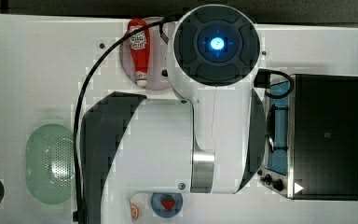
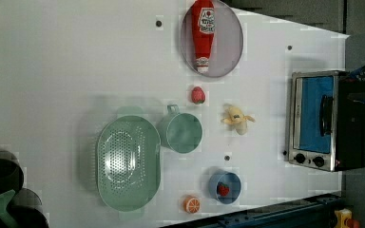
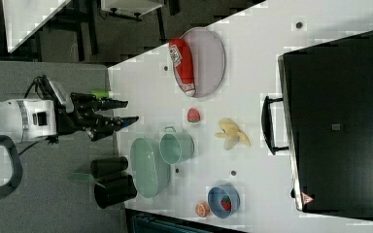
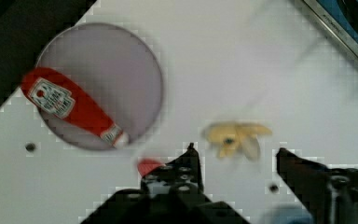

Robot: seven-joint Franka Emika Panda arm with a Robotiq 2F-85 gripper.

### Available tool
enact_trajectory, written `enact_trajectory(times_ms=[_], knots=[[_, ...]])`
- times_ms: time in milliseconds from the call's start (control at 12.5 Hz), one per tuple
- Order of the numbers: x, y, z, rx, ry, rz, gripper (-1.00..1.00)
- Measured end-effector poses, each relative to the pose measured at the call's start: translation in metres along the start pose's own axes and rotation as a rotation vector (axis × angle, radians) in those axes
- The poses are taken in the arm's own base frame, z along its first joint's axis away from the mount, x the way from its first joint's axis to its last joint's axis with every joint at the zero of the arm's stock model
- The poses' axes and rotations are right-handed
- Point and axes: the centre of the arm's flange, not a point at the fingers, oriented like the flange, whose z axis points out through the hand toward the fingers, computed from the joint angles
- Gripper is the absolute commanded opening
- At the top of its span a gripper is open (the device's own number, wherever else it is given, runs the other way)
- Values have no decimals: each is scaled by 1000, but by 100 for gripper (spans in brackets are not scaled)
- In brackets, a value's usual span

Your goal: Pick Banana and place it in mug.

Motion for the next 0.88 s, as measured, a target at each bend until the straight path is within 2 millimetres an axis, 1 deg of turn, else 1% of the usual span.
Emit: enact_trajectory(times_ms=[80, 160, 240, 320, 400, 480, 560, 640, 720, 800, 880], knots=[[-14, 23, 3, -45, -52, 10, 60], [-30, 50, 2, -93, -103, 24, 82], [-42, 71, -6, -96, -122, 36, 99], [-45, 81, -21, -70, -106, 45, 100], [-43, 86, -33, -46, -85, 43, 100], [-40, 87, -37, -20, -61, 30, 100], [-37, 84, -35, 1, -32, 21, 100], [-33, 81, -22, 3, -33, 18, 100], [-30, 77, 2, -4, -33, 8, 100], [-26, 69, 31, -1, -33, -7, 100], [-23, 61, 71, -16, -59, -27, 100]])
